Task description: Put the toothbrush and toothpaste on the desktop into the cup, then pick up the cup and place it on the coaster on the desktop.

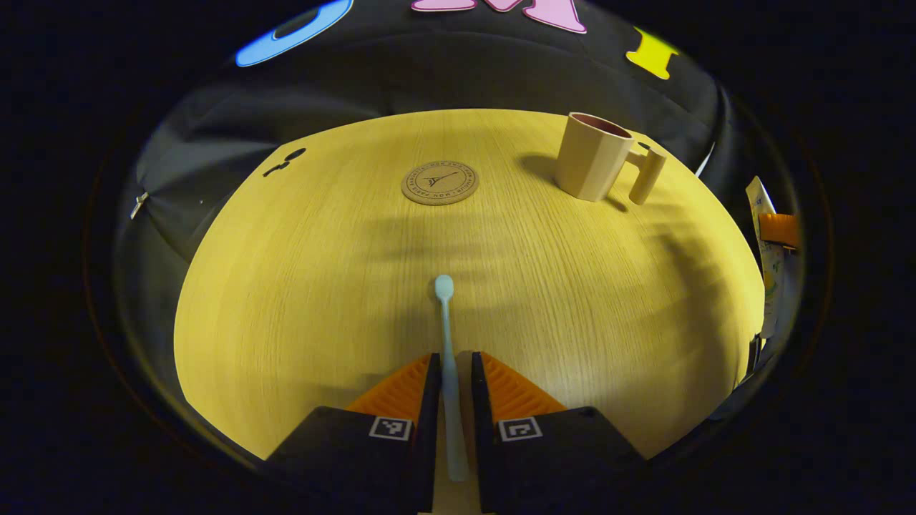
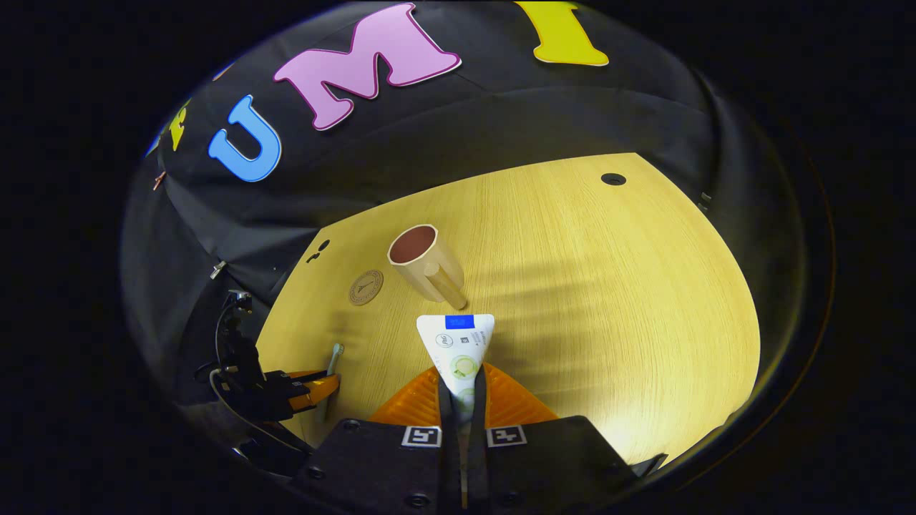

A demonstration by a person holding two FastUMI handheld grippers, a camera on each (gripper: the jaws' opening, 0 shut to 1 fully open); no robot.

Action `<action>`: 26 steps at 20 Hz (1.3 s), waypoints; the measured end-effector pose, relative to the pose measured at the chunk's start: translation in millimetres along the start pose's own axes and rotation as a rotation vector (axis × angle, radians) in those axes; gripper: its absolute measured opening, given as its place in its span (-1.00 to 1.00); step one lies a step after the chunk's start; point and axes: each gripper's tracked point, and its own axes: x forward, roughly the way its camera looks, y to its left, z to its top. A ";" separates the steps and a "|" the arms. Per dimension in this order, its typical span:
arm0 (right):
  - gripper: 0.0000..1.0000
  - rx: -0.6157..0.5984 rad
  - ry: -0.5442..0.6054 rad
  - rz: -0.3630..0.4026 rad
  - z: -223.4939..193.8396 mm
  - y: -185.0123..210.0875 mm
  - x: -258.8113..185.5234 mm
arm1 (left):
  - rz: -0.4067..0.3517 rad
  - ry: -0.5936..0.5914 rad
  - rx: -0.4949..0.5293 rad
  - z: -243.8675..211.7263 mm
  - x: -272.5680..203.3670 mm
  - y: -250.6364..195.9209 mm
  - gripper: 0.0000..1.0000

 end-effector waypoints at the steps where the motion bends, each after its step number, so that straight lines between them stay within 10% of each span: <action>1: -0.84 0.001 0.001 -0.001 -0.1 -0.4 -0.3 | 0.001 0.015 0.003 -1.2 -0.1 0.8 -0.63; 12: -0.84 0.026 -0.134 0.103 25.5 14.6 -14.8 | -0.150 -0.130 -0.098 38.4 -26.9 -11.6 -0.87; 26: -0.84 -0.088 -0.577 0.331 241.4 102.7 45.5 | -0.270 -0.410 -0.275 92.6 -128.5 -69.6 -0.88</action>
